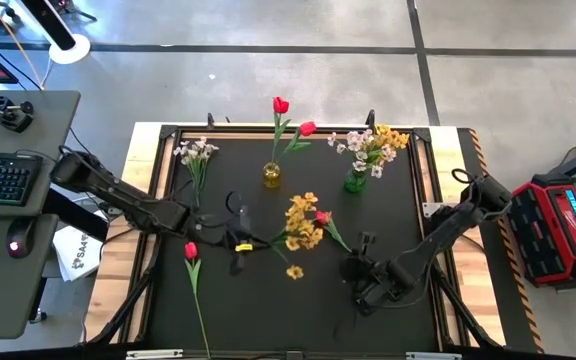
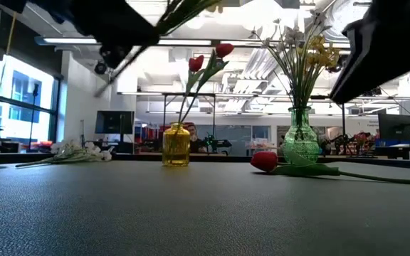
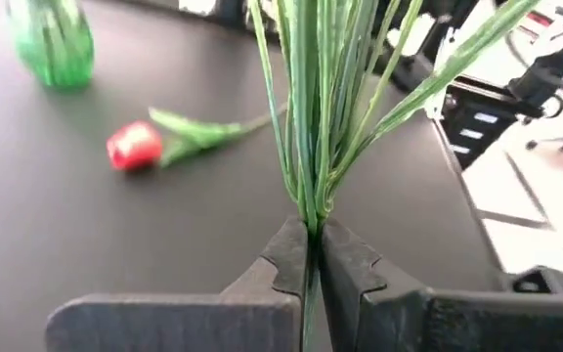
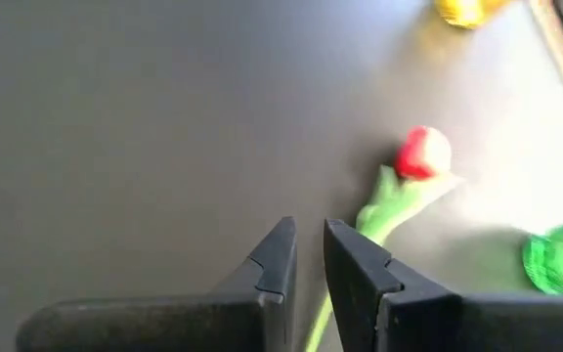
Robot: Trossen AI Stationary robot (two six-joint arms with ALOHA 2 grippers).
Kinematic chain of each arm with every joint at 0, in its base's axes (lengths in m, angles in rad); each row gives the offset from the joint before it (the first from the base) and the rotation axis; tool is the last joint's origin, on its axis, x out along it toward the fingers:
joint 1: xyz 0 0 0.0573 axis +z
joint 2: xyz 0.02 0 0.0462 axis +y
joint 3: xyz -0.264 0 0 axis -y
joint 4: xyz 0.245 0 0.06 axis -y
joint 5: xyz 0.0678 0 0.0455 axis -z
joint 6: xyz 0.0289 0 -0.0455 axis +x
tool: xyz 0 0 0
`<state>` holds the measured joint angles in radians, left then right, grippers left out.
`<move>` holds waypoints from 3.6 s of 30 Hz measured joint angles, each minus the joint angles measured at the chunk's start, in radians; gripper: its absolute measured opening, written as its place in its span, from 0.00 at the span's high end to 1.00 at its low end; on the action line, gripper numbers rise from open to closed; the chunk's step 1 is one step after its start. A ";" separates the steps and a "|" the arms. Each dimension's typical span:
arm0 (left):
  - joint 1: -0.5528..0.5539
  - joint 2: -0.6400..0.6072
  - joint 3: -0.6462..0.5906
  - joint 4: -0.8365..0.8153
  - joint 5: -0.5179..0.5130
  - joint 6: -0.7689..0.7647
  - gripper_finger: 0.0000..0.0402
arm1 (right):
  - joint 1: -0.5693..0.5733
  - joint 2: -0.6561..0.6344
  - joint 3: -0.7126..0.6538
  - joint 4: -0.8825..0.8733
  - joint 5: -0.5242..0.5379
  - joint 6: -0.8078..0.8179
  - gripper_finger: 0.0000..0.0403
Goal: Sort flowers into vase by color
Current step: Put the yellow flowers into the green vase
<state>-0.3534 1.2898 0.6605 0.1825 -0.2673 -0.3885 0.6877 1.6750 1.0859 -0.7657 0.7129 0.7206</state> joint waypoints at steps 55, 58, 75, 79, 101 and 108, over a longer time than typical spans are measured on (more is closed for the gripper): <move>0.057 0.023 -0.042 0.334 -0.006 0.573 0.99 | -0.272 0.073 -0.051 1.478 -0.015 -0.898 0.48; 0.056 0.023 -0.043 0.337 -0.004 0.573 0.99 | -0.291 0.073 -0.051 1.444 -0.055 -0.859 0.50; 0.051 0.023 -0.043 0.340 -0.004 0.522 0.99 | -0.301 0.073 -0.051 1.521 -0.120 -0.878 0.73; 0.051 0.023 -0.043 0.336 -0.004 0.521 0.99 | -0.301 0.073 -0.051 1.520 -0.120 -0.878 0.80; 0.052 0.024 -0.044 0.221 -0.007 0.457 0.75 | -0.259 0.009 -0.051 1.447 -0.052 -0.863 0.99; 0.052 0.024 -0.044 0.218 -0.006 0.452 0.66 | -0.181 -0.078 -0.051 1.297 0.125 -0.855 0.99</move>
<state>-0.3016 1.3136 0.6167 0.4008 -0.2737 0.0631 0.5071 1.5969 1.0348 0.5309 0.8377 -0.1349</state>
